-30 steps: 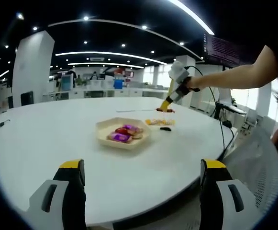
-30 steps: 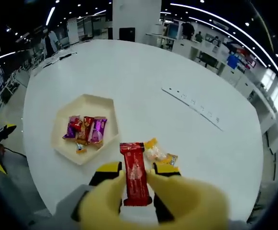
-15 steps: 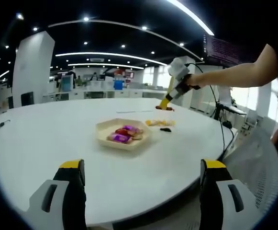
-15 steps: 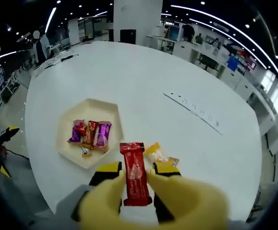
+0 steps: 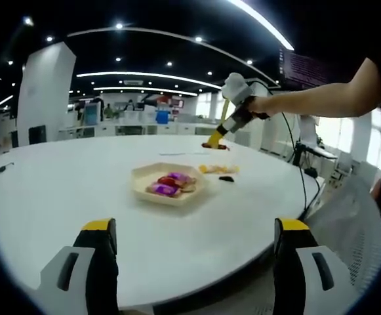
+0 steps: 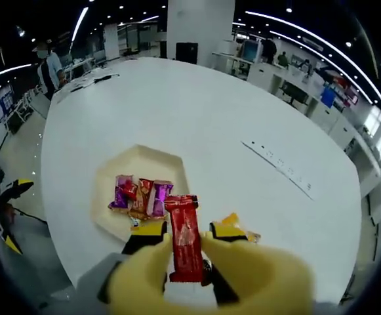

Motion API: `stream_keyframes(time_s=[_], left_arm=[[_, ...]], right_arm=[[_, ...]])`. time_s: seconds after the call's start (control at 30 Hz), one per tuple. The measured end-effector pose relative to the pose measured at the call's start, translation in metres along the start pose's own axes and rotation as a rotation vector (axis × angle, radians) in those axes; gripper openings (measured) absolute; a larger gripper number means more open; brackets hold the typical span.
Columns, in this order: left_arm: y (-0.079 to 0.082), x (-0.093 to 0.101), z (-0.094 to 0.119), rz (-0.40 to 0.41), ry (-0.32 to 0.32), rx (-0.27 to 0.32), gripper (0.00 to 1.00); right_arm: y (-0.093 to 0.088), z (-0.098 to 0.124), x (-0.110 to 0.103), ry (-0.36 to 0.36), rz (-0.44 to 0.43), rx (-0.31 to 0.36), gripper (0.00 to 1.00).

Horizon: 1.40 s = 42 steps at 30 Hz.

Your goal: Place the target food into the container with the food tongs after gripping and lifting it, then release it inside without dropping or visibly crushing the food.

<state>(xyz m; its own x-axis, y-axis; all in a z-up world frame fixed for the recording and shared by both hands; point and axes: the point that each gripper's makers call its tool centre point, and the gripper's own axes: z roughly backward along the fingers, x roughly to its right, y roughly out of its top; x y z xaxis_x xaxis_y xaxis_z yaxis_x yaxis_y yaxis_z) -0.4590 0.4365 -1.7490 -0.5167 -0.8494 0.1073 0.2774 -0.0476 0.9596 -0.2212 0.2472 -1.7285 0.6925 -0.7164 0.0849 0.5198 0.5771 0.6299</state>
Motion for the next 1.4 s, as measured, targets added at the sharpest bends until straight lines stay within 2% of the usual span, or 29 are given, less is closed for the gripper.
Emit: stream_keyframes(time_s=[0.7, 1.0, 1.4], left_arm=[[0.000, -0.003, -0.001, -0.001, 0.012, 0.002, 0.95], [-0.001, -0.002, -0.002, -0.001, 0.008, 0.001, 0.95], [-0.001, -0.003, -0.002, 0.002, 0.012, 0.001, 0.95]], right_arm=[[0.042, -0.030, -0.054, 0.085, 0.056, 0.020, 0.25], [0.051, -0.038, -0.073, 0.116, 0.076, 0.020, 0.25], [0.066, -0.042, -0.086, 0.137, 0.093, 0.031, 0.25]])
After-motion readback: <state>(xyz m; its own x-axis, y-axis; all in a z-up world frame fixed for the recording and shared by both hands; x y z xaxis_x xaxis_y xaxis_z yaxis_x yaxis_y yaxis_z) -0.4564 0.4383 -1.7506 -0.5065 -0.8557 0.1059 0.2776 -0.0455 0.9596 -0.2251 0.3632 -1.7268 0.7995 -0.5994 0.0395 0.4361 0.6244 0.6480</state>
